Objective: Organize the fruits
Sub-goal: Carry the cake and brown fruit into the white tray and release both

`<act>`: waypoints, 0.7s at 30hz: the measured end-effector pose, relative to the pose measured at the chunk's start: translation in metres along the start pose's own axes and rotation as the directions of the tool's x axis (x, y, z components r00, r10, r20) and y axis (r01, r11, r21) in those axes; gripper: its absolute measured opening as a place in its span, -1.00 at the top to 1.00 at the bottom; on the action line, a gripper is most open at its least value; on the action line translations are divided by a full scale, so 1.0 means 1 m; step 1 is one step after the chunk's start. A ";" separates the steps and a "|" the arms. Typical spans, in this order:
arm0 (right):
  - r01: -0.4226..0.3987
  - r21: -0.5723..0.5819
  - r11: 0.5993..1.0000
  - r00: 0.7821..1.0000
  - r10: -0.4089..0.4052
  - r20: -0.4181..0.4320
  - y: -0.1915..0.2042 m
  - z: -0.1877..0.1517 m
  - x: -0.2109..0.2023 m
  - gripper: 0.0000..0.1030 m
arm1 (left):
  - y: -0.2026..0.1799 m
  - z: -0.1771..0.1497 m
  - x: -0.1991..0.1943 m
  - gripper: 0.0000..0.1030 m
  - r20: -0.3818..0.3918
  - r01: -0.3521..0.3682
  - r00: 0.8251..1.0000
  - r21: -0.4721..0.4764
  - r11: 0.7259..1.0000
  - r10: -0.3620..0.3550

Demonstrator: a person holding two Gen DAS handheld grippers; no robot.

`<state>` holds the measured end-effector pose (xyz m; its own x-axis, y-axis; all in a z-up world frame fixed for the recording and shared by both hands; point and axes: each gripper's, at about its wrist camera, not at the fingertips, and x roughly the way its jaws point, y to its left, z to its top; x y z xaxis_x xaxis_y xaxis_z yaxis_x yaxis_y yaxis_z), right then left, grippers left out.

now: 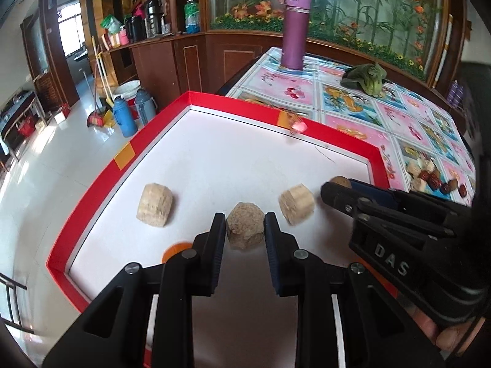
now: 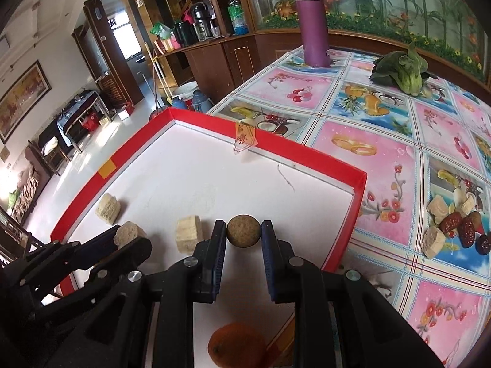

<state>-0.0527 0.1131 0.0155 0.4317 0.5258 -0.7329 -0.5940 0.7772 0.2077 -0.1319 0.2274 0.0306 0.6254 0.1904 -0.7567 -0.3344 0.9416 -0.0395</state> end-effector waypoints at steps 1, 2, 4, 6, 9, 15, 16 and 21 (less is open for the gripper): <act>0.002 0.007 1.000 1.000 -0.002 0.002 -0.001 0.002 0.001 0.58 | 0.005 0.005 0.003 0.46 -0.011 0.005 1.000 -0.031 0.999 -0.005; 0.000 0.012 1.000 1.000 0.000 0.004 -0.002 0.004 0.001 0.58 | 0.008 0.009 0.005 0.46 -0.016 0.004 1.000 -0.054 0.999 -0.005; -0.001 0.016 1.000 1.000 0.001 -0.005 -0.002 0.009 0.004 0.58 | 0.012 0.018 0.010 0.46 -0.019 -0.013 1.000 -0.083 0.996 0.011; 0.023 0.014 1.000 0.999 -0.022 -0.040 -0.002 0.014 0.013 0.58 | 0.013 0.027 0.019 0.46 -0.047 -0.030 0.999 -0.102 0.994 0.026; 0.024 0.021 0.999 0.995 -0.022 -0.092 -0.005 0.016 0.023 0.58 | 0.012 0.034 0.035 0.46 -0.113 -0.036 0.993 -0.117 0.992 0.022; -0.001 0.038 0.999 0.993 0.005 -0.116 -0.013 0.015 0.015 0.45 | 0.007 0.035 0.039 0.40 -0.145 -0.054 0.989 -0.087 0.995 0.041; -0.007 0.048 0.999 0.994 0.012 -0.104 -0.015 0.015 0.010 0.43 | 0.007 0.035 0.039 0.37 -0.150 -0.042 0.988 -0.095 0.995 0.027; -0.071 0.108 0.992 0.997 0.072 0.000 -0.045 0.009 -0.029 0.28 | 0.019 0.033 0.015 0.15 -0.099 -0.028 0.995 -0.127 0.991 0.015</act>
<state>-0.0326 0.0663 0.0335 0.3879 0.5799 -0.7165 -0.5462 0.7707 0.3281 -0.1053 0.2571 0.0396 0.5473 0.1759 -0.8182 -0.4385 0.8930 -0.1013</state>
